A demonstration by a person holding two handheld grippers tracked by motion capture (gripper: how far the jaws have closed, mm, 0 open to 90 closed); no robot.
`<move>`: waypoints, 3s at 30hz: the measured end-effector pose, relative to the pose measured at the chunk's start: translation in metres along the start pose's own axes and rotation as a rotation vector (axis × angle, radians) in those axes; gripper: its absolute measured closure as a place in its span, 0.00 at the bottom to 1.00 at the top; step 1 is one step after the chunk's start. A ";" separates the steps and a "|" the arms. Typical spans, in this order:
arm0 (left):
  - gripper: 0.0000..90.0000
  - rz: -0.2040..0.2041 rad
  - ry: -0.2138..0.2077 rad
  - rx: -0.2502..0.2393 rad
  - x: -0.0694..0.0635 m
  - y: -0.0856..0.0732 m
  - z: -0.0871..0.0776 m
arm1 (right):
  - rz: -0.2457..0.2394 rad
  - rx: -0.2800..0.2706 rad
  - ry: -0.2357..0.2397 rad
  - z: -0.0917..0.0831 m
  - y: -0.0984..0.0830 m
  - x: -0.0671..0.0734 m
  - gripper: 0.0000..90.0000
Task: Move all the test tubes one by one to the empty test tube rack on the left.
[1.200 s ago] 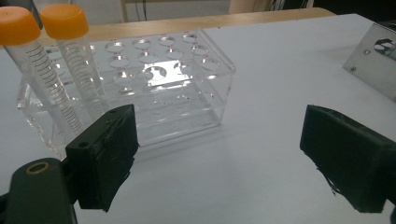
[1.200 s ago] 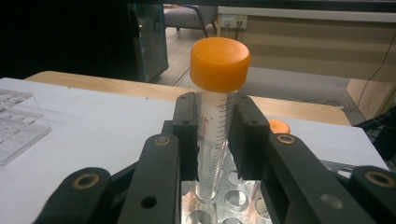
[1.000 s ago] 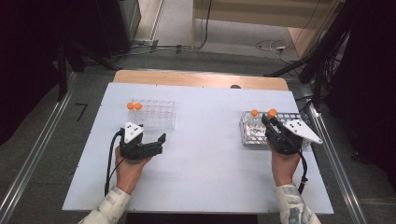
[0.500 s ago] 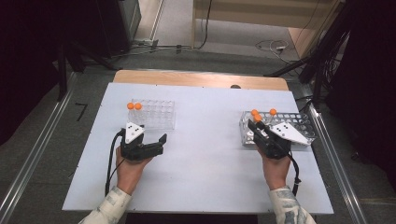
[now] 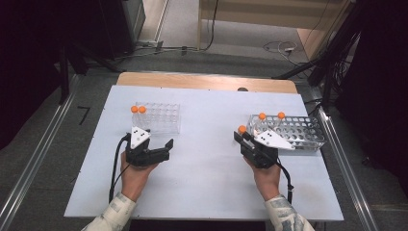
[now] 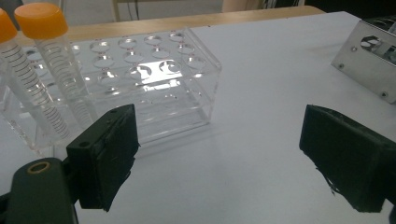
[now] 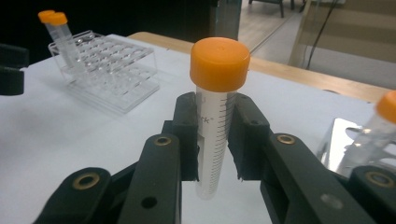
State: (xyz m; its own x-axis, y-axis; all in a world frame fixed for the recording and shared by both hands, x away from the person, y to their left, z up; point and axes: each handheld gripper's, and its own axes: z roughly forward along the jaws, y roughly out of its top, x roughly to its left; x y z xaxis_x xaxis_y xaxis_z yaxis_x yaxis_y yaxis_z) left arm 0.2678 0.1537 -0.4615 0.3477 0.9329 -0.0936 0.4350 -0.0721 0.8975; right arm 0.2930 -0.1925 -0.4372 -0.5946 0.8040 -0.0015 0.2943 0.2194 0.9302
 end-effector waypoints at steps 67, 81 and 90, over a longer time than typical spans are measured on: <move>0.76 0.143 -0.354 -0.041 -0.065 0.014 -0.019 | -0.187 0.084 0.303 0.040 -0.005 0.104 0.80; 0.78 0.138 -0.355 -0.032 -0.060 0.015 -0.017 | -0.179 0.101 0.310 0.042 -0.007 0.104 0.63; 0.78 0.107 -0.297 -0.032 -0.043 0.021 -0.013 | -0.139 0.141 0.267 0.040 -0.009 0.085 0.32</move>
State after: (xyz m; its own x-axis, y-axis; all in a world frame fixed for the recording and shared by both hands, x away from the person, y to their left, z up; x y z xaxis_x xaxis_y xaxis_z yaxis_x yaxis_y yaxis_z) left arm 0.2509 0.1168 -0.4330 0.6192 0.7767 -0.1156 0.3581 -0.1483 0.9219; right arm 0.2695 -0.1044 -0.4599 -0.8060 0.5918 -0.0114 0.2861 0.4064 0.8677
